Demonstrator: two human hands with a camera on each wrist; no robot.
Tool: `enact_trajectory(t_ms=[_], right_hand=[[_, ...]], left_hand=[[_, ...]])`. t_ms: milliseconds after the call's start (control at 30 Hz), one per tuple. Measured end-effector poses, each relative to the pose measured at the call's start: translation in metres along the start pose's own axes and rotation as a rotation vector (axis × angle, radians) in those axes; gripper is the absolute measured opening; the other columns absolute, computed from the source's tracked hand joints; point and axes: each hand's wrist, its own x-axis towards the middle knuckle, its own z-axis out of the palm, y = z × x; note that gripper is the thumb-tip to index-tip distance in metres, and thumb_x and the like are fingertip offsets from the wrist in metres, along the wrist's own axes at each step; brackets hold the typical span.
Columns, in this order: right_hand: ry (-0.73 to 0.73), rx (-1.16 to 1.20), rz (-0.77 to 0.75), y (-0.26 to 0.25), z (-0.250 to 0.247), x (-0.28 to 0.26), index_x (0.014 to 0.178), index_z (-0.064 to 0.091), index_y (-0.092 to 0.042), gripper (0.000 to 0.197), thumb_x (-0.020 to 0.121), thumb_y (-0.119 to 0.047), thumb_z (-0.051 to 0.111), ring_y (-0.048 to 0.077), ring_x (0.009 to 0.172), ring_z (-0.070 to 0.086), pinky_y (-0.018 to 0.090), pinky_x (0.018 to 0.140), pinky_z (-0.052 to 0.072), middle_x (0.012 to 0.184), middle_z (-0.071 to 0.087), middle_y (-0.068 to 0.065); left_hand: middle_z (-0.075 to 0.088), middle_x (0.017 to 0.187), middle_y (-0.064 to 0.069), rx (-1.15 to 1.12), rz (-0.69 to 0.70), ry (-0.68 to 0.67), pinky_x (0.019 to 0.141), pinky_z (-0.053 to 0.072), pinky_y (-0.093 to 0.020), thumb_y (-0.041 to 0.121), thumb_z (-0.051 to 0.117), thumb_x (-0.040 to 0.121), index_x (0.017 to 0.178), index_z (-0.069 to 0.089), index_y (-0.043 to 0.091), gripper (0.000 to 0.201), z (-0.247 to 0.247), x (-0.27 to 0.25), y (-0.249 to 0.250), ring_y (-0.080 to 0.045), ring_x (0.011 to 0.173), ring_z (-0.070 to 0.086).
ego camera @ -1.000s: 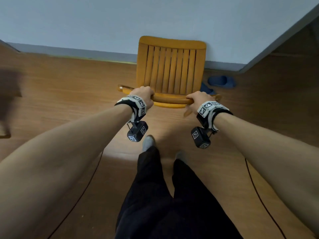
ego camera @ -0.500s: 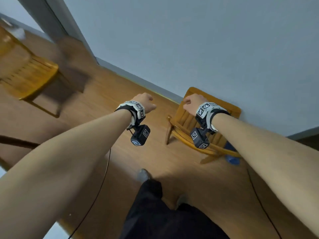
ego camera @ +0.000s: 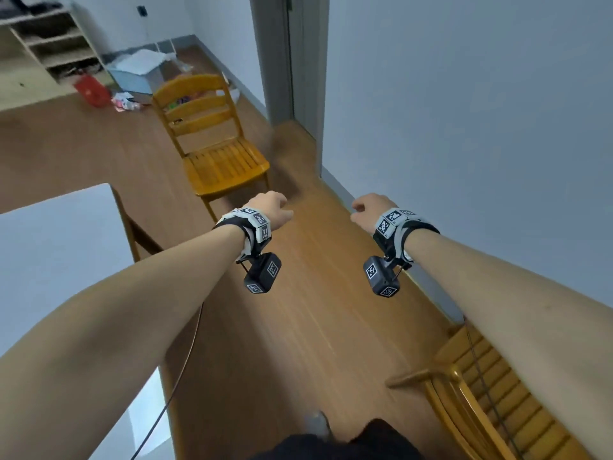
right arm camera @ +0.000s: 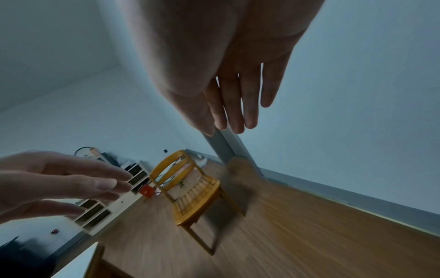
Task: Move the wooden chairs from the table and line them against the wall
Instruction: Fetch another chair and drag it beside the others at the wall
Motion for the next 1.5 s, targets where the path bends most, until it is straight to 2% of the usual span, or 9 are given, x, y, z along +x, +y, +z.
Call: enact_trajectory(t_ms=[200, 333, 533, 700, 867, 967, 1200, 1367, 1500], right_hand=[[-0.078, -0.088, -0.163, -0.101, 0.008, 0.098, 0.136, 0.061, -0.029, 0.051, 0.086, -0.033, 0.058, 0.027, 0.116, 0.063, 0.04, 0.099, 0.052, 0.137, 0.063, 0.002], [-0.118, -0.162, -0.285, -0.166, 0.017, 0.174, 0.14, 0.058, -0.026, 0.049, 0.091, -0.031, 0.058, 0.028, 0.121, 0.061, 0.039, 0.101, 0.05, 0.14, 0.061, 0.003], [-0.186, -0.218, -0.473, -0.272, 0.034, 0.294, 0.142, 0.056, -0.023, 0.048, 0.095, -0.03, 0.057, 0.029, 0.118, 0.061, 0.039, 0.096, 0.052, 0.14, 0.06, 0.005], [-0.221, -0.298, -0.624, -0.362, 0.042, 0.373, 0.141, 0.057, -0.026, 0.046, 0.095, -0.03, 0.055, 0.028, 0.112, 0.063, 0.036, 0.086, 0.055, 0.138, 0.06, 0.005], [-0.261, -0.274, -0.679, -0.45, 0.063, 0.44, 0.14, 0.058, -0.026, 0.046, 0.094, -0.03, 0.058, 0.029, 0.118, 0.061, 0.041, 0.095, 0.054, 0.14, 0.06, 0.006], [-0.262, -0.29, -0.692, -0.502, 0.084, 0.479, 0.139, 0.059, -0.026, 0.045, 0.094, -0.03, 0.058, 0.029, 0.115, 0.062, 0.038, 0.091, 0.053, 0.14, 0.059, 0.007], [-0.243, -0.283, -0.625, -0.615, 0.124, 0.578, 0.138, 0.06, -0.024, 0.045, 0.094, -0.029, 0.058, 0.029, 0.12, 0.06, 0.043, 0.101, 0.051, 0.139, 0.06, 0.005], [-0.185, -0.268, -0.52, -0.683, 0.126, 0.645, 0.132, 0.064, -0.026, 0.04, 0.093, -0.027, 0.059, 0.029, 0.115, 0.062, 0.037, 0.093, 0.053, 0.136, 0.062, 0.005], [-0.19, -0.277, -0.47, -0.721, 0.133, 0.696, 0.134, 0.064, -0.025, 0.041, 0.093, -0.029, 0.061, 0.028, 0.117, 0.062, 0.039, 0.096, 0.053, 0.135, 0.064, 0.004]], left_hand=[[0.06, 0.138, -0.007, -0.039, -0.141, 0.059, 0.092, 0.05, -0.036, 0.042, 0.054, 0.096, 0.143, 0.054, 0.02, 0.052, -0.06, 0.044, -0.091, -0.029, 0.118, 0.061], [0.061, 0.135, -0.008, -0.079, -0.255, 0.082, 0.097, 0.051, -0.041, 0.04, 0.054, 0.095, 0.141, 0.055, 0.02, 0.051, -0.088, 0.082, -0.143, -0.03, 0.116, 0.061], [0.062, 0.136, -0.007, -0.095, -0.462, 0.169, 0.099, 0.05, -0.04, 0.039, 0.054, 0.093, 0.14, 0.056, 0.02, 0.051, -0.144, 0.146, -0.216, -0.028, 0.119, 0.061], [0.065, 0.132, -0.006, -0.171, -0.613, 0.25, 0.1, 0.048, -0.036, 0.038, 0.055, 0.09, 0.138, 0.059, 0.02, 0.051, -0.186, 0.193, -0.271, -0.028, 0.119, 0.061], [0.065, 0.132, -0.005, -0.217, -0.707, 0.271, 0.099, 0.049, -0.036, 0.04, 0.055, 0.091, 0.138, 0.058, 0.022, 0.051, -0.214, 0.236, -0.339, -0.027, 0.119, 0.061], [0.065, 0.131, -0.004, -0.234, -0.744, 0.258, 0.099, 0.051, -0.04, 0.044, 0.054, 0.088, 0.137, 0.059, 0.025, 0.053, -0.23, 0.268, -0.391, -0.028, 0.116, 0.062], [0.064, 0.133, -0.007, -0.209, -0.692, 0.233, 0.099, 0.049, -0.04, 0.043, 0.055, 0.089, 0.138, 0.057, 0.023, 0.053, -0.294, 0.38, -0.53, -0.03, 0.118, 0.061], [0.063, 0.134, -0.007, -0.192, -0.611, 0.215, 0.096, 0.049, -0.038, 0.042, 0.053, 0.091, 0.138, 0.057, 0.022, 0.052, -0.349, 0.456, -0.599, -0.03, 0.119, 0.06], [0.064, 0.133, -0.007, -0.179, -0.579, 0.156, 0.097, 0.05, -0.039, 0.044, 0.052, 0.09, 0.138, 0.057, 0.024, 0.052, -0.373, 0.512, -0.64, -0.031, 0.118, 0.061]])
